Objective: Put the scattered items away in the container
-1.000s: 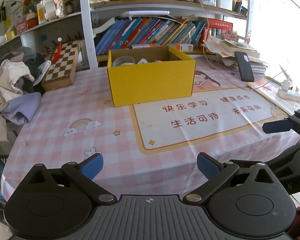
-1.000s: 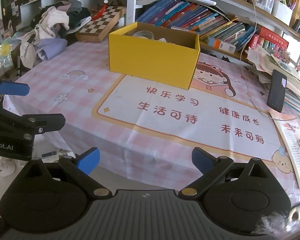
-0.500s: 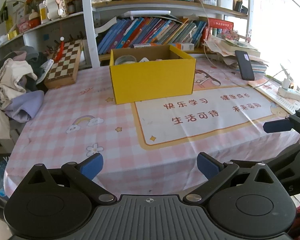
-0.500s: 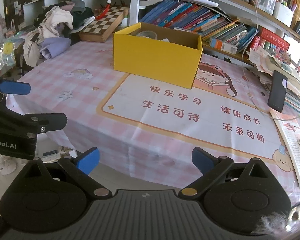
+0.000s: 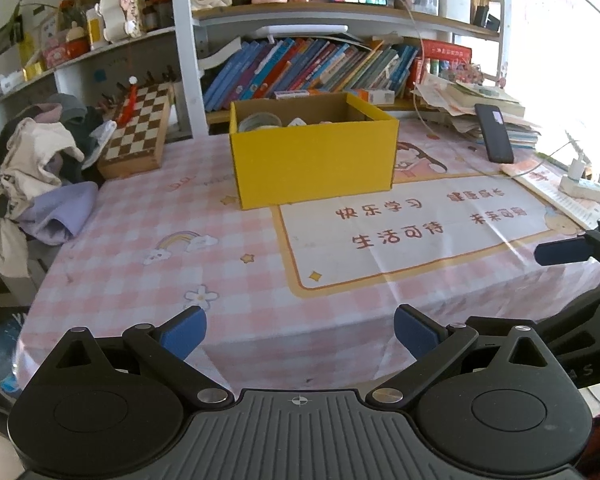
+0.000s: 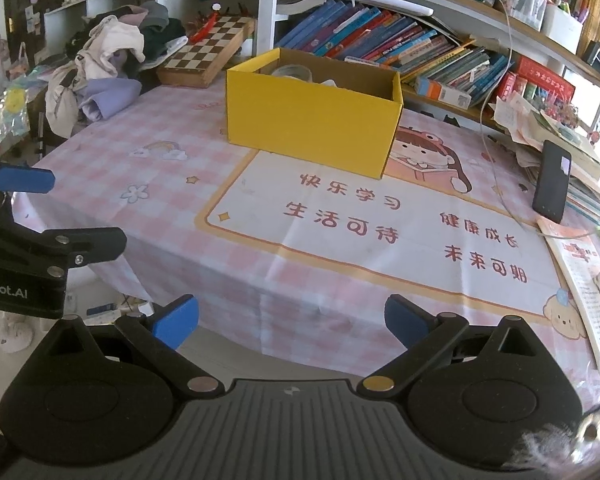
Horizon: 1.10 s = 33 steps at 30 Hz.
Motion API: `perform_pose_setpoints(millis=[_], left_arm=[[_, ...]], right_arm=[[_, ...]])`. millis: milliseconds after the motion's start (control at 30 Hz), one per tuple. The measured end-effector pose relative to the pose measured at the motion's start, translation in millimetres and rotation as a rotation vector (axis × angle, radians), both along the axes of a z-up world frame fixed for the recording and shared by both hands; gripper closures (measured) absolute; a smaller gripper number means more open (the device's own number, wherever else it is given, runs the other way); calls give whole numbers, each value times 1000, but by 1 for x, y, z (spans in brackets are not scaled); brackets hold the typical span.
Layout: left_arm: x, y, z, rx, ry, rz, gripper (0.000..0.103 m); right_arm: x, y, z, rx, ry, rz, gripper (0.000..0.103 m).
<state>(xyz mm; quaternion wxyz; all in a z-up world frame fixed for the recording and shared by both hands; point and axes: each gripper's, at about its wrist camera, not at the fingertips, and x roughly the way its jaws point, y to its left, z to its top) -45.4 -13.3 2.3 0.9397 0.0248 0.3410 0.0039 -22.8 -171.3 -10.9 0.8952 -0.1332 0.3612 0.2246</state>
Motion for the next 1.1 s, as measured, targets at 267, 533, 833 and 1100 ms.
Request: perform_pose_setpoints(millis=[267,533,833,1100], left_arm=[[1,0,1,12,-7,2,0],[0,-1,0,0,-2,-21,0],[-4,0,-1,-1,-2,-30,0],[-3,6,-1,-5,-5,-27,0]], right_arm=[[1,1,0,-7,5,-14,2],[0,-1,1,-12,0,-36,2],[-3,1,0,-15,5,-42,2],[-2,7,0,-22,2,-35,2]])
